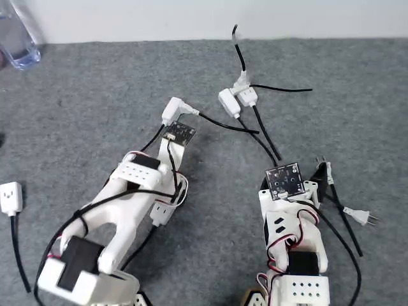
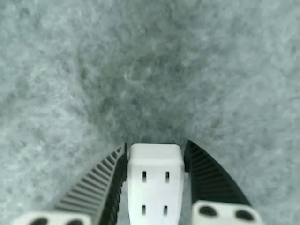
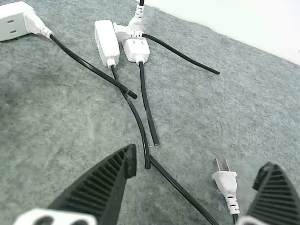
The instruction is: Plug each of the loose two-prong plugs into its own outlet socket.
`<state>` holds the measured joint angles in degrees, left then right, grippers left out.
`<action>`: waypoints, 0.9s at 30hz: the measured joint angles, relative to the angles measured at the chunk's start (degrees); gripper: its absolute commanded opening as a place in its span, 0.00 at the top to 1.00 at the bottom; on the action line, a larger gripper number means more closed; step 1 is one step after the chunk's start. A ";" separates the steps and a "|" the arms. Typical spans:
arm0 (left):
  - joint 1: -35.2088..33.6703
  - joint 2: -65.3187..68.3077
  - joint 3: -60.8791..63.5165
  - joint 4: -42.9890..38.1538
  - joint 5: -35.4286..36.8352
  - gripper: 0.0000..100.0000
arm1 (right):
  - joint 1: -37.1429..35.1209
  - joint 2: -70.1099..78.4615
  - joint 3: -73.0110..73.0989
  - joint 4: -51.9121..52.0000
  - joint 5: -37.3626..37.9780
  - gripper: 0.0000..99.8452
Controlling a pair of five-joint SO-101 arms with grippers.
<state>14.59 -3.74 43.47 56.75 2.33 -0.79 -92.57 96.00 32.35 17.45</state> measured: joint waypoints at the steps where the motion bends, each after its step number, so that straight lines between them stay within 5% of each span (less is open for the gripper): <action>1: 0.00 -1.67 1.05 0.00 -0.26 0.82 | 0.00 0.00 0.00 0.00 0.00 0.61; 18: -5.19 -7.38 8.88 -1.76 -7.74 0.82 | 0.00 0.00 0.00 0.00 0.00 0.61; 27: -5.19 -6.86 9.14 -1.85 -10.02 0.99 | 0.00 0.00 0.00 0.00 0.00 0.61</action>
<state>9.41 -10.59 52.62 54.90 -7.69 -0.79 -92.57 96.00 32.35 17.45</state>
